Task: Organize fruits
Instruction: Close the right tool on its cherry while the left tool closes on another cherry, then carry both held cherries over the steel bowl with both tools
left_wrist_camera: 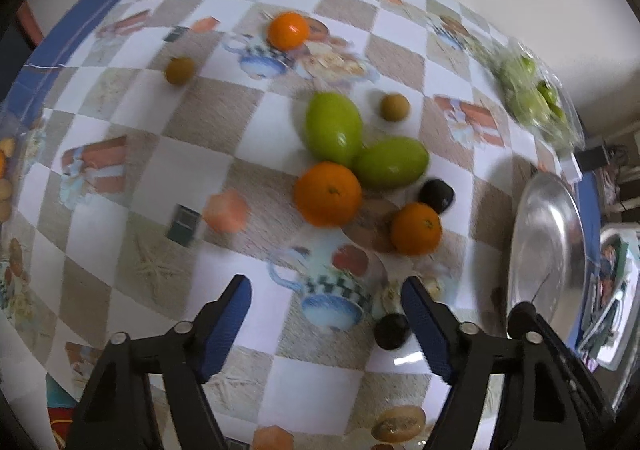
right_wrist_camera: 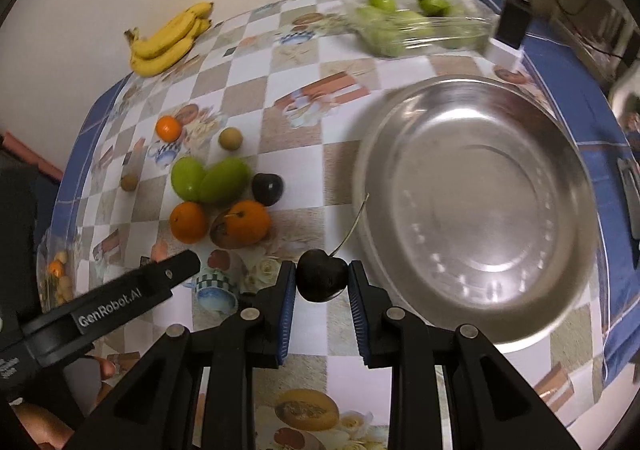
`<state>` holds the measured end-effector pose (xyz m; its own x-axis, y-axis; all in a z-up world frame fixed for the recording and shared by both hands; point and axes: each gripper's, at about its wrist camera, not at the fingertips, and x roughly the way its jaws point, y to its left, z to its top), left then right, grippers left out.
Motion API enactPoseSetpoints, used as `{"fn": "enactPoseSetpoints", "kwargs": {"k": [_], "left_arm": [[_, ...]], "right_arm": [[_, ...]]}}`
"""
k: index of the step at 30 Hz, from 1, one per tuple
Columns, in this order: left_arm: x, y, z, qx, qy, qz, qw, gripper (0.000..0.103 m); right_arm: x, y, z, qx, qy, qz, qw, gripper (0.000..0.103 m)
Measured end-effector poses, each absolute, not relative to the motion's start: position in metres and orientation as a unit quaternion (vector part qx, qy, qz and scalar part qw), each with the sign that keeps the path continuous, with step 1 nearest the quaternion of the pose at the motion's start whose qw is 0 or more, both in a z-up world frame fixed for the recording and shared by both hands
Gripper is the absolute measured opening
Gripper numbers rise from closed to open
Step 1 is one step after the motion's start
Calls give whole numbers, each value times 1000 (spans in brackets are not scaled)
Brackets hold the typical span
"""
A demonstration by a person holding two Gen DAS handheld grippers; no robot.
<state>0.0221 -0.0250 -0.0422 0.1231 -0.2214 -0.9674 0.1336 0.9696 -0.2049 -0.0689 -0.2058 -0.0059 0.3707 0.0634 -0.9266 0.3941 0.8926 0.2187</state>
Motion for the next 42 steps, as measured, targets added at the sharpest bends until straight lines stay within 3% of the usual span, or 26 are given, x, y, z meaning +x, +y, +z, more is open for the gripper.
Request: {"fn": "enactPoseSetpoints", "kwargs": {"k": [6, 11, 23, 27, 42], "left_arm": [[9, -47, -52, -18, 671, -154, 725, 64], [1, -61, -60, -4, 684, -169, 709, 48], [-10, -91, -72, 25, 689, -171, 704, 38], [-13, -99, -71, 25, 688, -177, 704, 29], [-5, -77, -66, 6, 690, -173, 703, 28]], "right_arm": [[-72, -213, -7, 221, 551, -108, 797, 27], [-74, -218, -7, 226, 549, -111, 797, 27], [-75, -220, -7, 228, 550, -110, 796, 27], [-75, -219, -7, 229, 550, -110, 796, 27], [-76, -219, -6, 230, 550, -108, 795, 27]]}}
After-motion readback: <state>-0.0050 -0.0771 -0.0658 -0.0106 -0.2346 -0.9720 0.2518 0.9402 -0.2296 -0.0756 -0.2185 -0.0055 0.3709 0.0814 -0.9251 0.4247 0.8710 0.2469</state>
